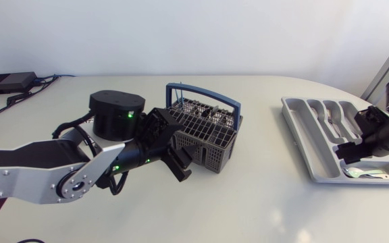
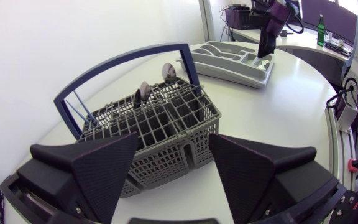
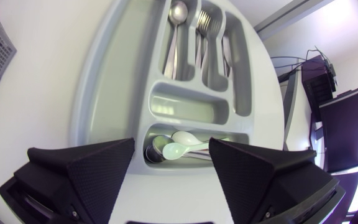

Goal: Transfer all utensils from the basket to the drawer tray.

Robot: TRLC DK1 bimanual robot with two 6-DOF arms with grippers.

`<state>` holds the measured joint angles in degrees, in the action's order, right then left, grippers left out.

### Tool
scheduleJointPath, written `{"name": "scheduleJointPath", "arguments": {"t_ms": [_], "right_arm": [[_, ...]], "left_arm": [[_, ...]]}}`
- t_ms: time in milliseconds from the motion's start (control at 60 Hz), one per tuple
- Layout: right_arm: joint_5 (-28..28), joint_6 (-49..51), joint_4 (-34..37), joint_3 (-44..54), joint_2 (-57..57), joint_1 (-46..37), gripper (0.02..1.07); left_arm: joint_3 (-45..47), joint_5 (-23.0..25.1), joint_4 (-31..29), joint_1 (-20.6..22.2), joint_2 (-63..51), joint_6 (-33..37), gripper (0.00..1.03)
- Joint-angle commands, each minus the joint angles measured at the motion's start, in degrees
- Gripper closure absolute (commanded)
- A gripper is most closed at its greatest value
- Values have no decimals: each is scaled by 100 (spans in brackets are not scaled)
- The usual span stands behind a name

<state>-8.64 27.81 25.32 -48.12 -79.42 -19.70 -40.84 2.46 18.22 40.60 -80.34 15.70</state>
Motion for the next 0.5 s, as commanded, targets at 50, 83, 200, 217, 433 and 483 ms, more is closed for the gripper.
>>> {"name": "scheduleJointPath", "arguments": {"t_ms": [50, 83, 200, 217, 433, 483], "right_arm": [[539, 66, 377, -347, 603, 177, 6], [777, 49, 491, -462, 594, 344, 6], [1638, -48, 456, -690, 409, 758, 6], [1770, -74, 412, -717, 339, 828, 6], [2561, -479, 210, -1428, -944, 1557, 17], [2745, -602, 140, -1613, -1260, 1716, 30]], "left_arm": [[103, -35, -108, -325, 220, 29, 24], [76, -35, -143, -412, 229, 12, 24], [59, -35, -266, -650, 246, -6, 24], [67, -35, -275, -676, 246, -6, 24], [-56, -140, -644, -1080, 53, -15, 25], [-82, -184, -741, -1151, 27, -24, 25]]}}
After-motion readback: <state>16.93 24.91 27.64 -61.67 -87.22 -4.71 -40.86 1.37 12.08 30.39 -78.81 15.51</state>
